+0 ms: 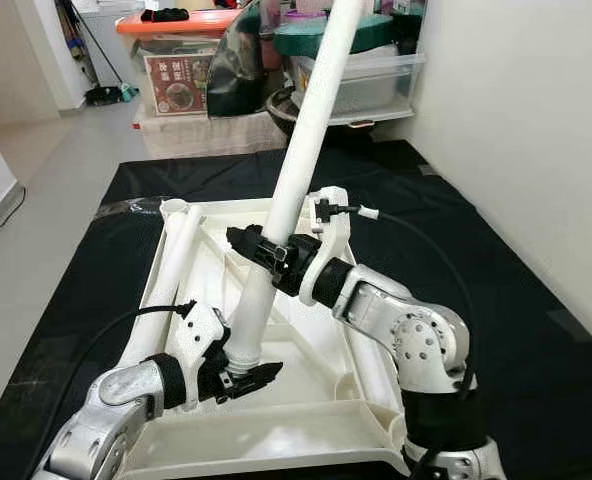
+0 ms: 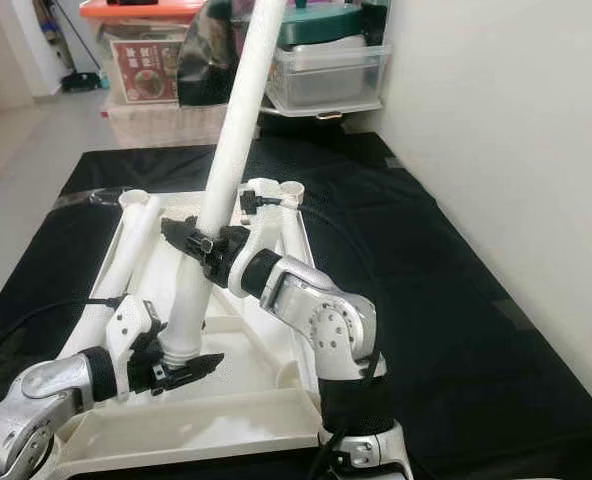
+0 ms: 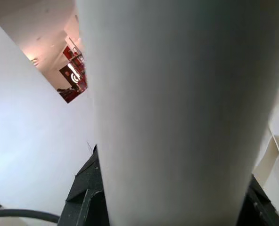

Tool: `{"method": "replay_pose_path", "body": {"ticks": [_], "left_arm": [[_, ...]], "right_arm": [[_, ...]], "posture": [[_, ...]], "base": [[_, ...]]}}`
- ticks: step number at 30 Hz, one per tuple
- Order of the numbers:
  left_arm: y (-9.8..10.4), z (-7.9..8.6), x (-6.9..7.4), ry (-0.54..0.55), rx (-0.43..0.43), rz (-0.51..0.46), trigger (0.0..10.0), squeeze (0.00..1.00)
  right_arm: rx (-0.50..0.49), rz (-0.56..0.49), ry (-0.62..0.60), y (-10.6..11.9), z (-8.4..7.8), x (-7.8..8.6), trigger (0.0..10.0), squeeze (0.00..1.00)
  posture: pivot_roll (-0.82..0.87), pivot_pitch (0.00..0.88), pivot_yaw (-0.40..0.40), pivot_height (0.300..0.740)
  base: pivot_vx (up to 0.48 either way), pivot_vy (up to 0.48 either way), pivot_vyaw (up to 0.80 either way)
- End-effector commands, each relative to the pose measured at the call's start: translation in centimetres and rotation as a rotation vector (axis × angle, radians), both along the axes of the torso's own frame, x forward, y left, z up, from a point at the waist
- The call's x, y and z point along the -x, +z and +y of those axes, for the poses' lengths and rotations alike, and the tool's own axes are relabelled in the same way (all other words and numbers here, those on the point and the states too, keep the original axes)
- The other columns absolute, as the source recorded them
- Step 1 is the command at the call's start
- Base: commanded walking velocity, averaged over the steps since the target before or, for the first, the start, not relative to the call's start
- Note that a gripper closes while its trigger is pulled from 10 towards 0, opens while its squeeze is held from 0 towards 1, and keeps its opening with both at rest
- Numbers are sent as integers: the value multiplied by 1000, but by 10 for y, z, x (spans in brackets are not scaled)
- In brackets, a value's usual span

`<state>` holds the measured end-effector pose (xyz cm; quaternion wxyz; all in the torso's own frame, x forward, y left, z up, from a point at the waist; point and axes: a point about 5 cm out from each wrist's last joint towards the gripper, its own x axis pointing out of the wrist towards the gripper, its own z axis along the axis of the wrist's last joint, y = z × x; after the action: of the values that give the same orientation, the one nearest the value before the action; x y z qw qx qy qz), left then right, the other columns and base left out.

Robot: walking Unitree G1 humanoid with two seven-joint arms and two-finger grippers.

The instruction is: Building children table

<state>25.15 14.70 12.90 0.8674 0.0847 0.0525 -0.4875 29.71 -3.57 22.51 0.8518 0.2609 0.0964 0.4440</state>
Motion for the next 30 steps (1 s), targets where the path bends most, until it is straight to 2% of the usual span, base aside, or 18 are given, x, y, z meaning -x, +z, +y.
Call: {"method": "replay_pose_path", "body": {"ticks": [1,2,9,15,17,18,19,23,24,27,30], "left_arm": [[1,-1,-2,-22,-25,-25,10000,882],[0,1,-3,-11,-29,-28,10000,1000],[4,8,-10,36,-36,-55,10000,1000],[17,22,-18,125,-15,-105,10000,1000],[30,34,-25,213,20,-125,10000,1000],[37,38,-25,233,61,-125,10000,4],[37,38,-25,233,61,-125,10000,4],[53,38,-15,216,214,-105,10000,0],[53,38,-15,216,214,-105,10000,0],[45,28,-2,169,252,-47,10000,0],[35,19,6,159,269,-5,10000,0]], "right_arm": [[-49,-4,76,6,9,8,0,0],[-50,-3,77,6,9,8,0,0],[-46,-1,66,5,5,8,0,0],[-41,-23,1,10,-6,-2,0,0],[-18,-66,-65,19,-24,-14,0,0],[-1,-95,-111,24,-37,-23,0,0],[-1,-95,-111,24,-37,-23,0,0],[80,-175,-246,36,-71,-44,0,0],[80,-175,-246,36,-71,-44,0,0],[152,-235,-319,44,-93,-54,0,0],[147,-280,-419,61,-116,-63,0,0]], "posture": [[19,0,18,740],[19,0,18,740],[20,0,15,740],[23,0,12,740],[30,0,8,740],[34,0,3,740],[34,0,3,740],[47,0,-9,740],[47,0,-9,740],[56,0,-16,740],[52,0,-18,740]], "base": [[0,0,0],[0,0,0],[0,0,0],[0,0,0],[0,0,0],[0,0,0],[0,0,0],[0,0,0],[0,0,0],[0,0,0],[0,0,0]]}}
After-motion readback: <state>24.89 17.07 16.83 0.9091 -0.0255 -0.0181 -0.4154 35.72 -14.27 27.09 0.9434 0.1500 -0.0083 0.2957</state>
